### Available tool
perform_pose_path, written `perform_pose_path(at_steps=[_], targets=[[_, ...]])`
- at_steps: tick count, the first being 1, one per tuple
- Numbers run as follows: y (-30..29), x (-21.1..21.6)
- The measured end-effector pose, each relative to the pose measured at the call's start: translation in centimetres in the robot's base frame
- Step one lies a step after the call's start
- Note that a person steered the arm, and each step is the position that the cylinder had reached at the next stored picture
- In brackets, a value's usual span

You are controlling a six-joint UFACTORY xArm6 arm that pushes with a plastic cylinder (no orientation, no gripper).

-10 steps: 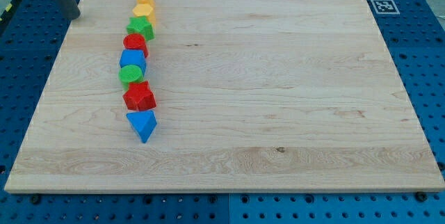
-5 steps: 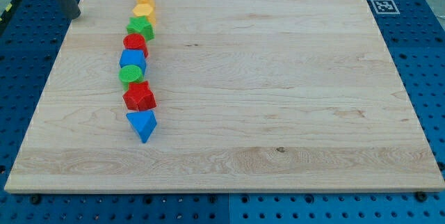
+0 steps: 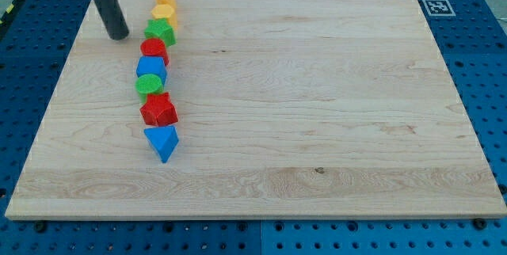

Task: Push the blue cube towards the bottom center of the board

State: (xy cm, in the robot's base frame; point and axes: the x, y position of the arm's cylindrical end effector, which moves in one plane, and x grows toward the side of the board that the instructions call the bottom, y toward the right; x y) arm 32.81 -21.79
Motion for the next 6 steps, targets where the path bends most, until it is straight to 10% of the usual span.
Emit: perform_pose_path(at_steps=[2, 6], targets=[[2.2, 7.9], [12.4, 8.5]])
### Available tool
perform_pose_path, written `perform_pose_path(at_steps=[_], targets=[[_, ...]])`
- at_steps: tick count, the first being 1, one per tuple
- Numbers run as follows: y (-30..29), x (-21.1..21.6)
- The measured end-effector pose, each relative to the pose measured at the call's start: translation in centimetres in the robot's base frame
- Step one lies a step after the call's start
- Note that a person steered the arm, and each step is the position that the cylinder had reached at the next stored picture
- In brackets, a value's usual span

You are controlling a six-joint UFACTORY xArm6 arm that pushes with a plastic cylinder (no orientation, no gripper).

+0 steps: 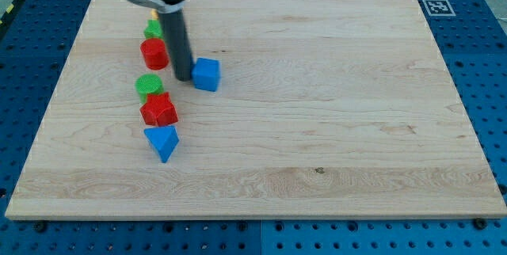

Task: Push the blue cube towards the bottom center of the board

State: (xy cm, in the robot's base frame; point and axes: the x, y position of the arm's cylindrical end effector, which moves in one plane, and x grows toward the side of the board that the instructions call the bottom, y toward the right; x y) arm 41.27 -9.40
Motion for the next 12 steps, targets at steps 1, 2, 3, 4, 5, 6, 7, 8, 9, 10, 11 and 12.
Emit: perform_pose_path(at_steps=[1, 2, 3, 4, 5, 6, 7, 8, 9, 10, 11, 12], targets=[[5.4, 0.0], [10.6, 0.0], [14.6, -0.1], [18.7, 0.0], [21.6, 0.9], [21.6, 1.5], [21.4, 1.2], [19.1, 1.2], [16.3, 1.5], [14.7, 2.6], [12.8, 4.5], [10.2, 5.0]])
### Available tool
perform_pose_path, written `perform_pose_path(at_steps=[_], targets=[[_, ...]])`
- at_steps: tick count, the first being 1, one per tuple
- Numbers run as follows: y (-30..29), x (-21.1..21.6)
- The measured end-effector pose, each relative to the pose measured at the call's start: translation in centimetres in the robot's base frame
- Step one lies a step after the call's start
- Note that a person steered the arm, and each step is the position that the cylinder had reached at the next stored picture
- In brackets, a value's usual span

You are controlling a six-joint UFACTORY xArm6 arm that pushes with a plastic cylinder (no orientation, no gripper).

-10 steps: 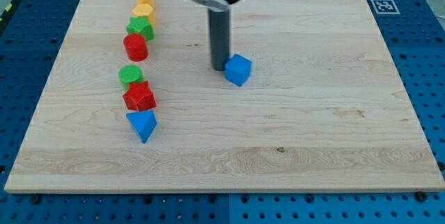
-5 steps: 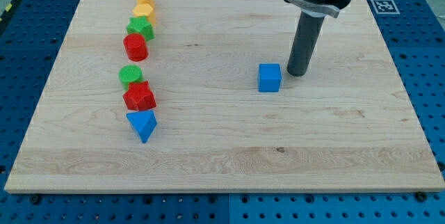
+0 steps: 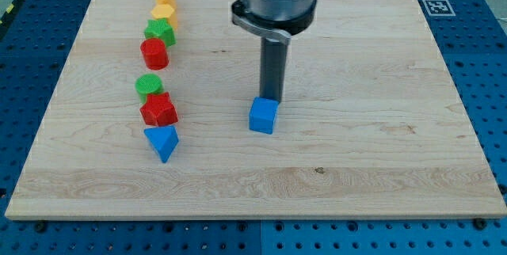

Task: Push the blue cube towards the bottom center of the board

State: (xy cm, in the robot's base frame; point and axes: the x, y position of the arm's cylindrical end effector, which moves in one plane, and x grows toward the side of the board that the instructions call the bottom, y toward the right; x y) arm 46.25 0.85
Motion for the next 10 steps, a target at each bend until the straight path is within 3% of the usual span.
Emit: perform_pose_path(at_steps=[3, 6, 8, 10], targets=[[-1.9, 4.6], [5.0, 7.4], [5.5, 10.0], [4.0, 9.5]])
